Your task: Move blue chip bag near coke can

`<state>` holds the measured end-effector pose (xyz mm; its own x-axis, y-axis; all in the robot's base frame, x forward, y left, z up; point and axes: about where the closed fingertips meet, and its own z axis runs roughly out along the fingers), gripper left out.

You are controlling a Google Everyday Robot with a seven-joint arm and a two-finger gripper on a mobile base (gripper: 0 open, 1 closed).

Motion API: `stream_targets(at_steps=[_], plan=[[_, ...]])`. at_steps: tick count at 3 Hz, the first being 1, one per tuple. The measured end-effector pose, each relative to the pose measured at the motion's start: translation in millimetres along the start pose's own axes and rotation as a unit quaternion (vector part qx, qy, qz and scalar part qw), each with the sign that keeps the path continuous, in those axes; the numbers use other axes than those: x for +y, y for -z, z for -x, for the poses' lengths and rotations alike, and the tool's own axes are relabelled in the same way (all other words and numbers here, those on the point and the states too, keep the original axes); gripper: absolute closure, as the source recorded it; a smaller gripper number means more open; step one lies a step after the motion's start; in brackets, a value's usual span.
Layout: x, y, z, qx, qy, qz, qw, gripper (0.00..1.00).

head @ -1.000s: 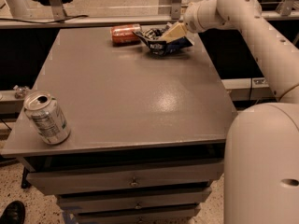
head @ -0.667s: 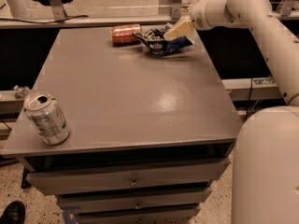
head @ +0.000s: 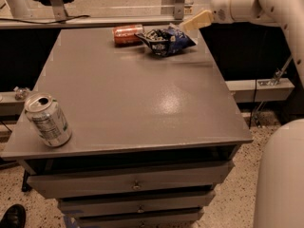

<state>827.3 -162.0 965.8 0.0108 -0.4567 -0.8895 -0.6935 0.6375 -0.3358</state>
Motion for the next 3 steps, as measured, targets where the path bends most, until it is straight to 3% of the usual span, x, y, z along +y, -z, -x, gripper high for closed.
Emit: stream_targets(at_steps=[1,2,3], plan=[[19,39,-3,-0.017,0.015,0.046,0.9987,0.0],[43,84,-19,-0.014,0.046,0.1,0.9938,0.0],[52,85,-23,-0.009,0.05,0.119,0.9916,0.0]])
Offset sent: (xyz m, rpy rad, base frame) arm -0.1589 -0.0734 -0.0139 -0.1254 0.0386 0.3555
